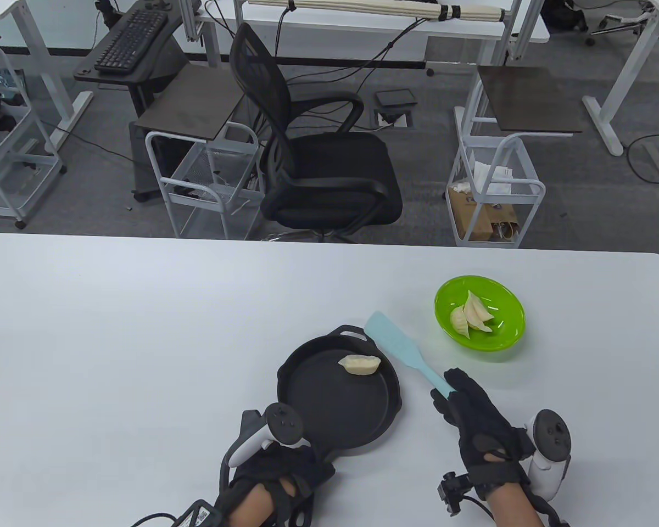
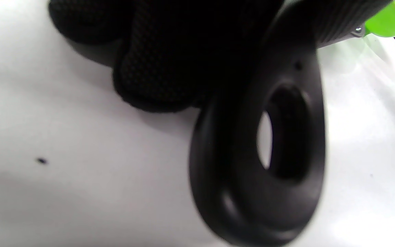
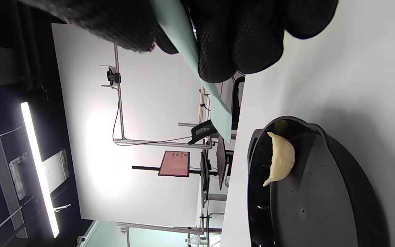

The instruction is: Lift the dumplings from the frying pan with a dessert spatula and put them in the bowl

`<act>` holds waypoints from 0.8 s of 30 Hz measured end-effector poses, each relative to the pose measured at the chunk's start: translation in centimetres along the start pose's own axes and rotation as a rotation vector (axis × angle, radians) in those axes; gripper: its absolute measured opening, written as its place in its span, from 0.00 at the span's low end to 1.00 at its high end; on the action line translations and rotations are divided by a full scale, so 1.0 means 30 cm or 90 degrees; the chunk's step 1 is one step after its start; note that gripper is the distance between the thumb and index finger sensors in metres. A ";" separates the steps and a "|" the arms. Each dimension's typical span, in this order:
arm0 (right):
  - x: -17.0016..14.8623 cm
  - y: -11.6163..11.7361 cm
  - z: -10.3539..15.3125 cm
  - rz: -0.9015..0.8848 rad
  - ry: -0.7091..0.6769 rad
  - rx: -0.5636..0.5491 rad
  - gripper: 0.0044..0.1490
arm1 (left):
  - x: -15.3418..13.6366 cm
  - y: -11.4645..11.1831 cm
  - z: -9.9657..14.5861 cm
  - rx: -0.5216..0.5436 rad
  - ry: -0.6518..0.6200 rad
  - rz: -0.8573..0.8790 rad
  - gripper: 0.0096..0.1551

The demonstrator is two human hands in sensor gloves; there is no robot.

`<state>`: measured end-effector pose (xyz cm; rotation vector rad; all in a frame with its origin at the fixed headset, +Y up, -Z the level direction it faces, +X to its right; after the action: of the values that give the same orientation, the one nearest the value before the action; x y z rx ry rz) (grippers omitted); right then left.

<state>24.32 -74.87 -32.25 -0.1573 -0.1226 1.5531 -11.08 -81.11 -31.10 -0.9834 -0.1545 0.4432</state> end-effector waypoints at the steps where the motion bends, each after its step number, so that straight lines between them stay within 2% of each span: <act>1: 0.000 0.001 0.000 0.000 0.000 0.002 0.34 | 0.000 0.000 0.000 0.000 0.000 0.000 0.39; 24: -0.007 0.026 0.012 -0.030 0.025 0.034 0.37 | 0.000 0.000 0.000 0.000 0.000 0.000 0.39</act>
<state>23.50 -75.05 -32.02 -0.1414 -0.0535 1.5038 -11.08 -81.11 -31.10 -0.9834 -0.1545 0.4432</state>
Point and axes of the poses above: the tracker on the back of each hand, its own x axis roughly to the thumb side, its own z axis roughly from the fingertips to the wrist, y = z × x, the point moved 4 cm from there along -z, roughly from the wrist to the fingertips, and after that the axes turned 9 degrees about -x, right-handed, at the moved point
